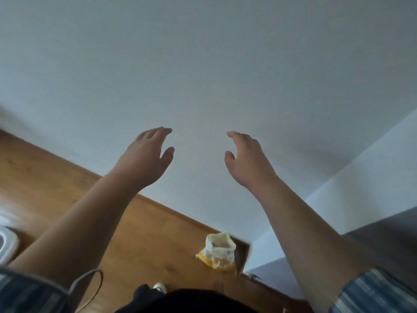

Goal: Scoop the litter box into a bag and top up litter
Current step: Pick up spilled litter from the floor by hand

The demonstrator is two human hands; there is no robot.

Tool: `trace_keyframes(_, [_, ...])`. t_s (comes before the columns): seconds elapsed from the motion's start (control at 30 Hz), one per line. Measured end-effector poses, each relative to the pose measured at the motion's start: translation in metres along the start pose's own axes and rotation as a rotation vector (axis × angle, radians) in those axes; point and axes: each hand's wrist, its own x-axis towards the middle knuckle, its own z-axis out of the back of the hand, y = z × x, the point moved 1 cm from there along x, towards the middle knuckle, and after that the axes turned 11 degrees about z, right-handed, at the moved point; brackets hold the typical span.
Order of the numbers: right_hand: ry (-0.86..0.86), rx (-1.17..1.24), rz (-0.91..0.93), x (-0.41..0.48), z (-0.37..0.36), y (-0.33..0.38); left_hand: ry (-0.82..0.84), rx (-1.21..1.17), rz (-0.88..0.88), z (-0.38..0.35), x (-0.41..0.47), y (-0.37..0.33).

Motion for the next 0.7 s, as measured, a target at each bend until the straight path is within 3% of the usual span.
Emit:
trace_keyframes(0.37, [-0.246, -0.160, 0.129, 0.056, 0.147, 0.065, -0.294, 0.044, -0.147, 0.161, 0.058, -0.080])
trace_keyframes(0.7, [-0.368, -0.215, 0.102, 0.060, 0.220, 0.069, -0.358, 0.073, -0.220, 0.208, 0.080, -0.135])
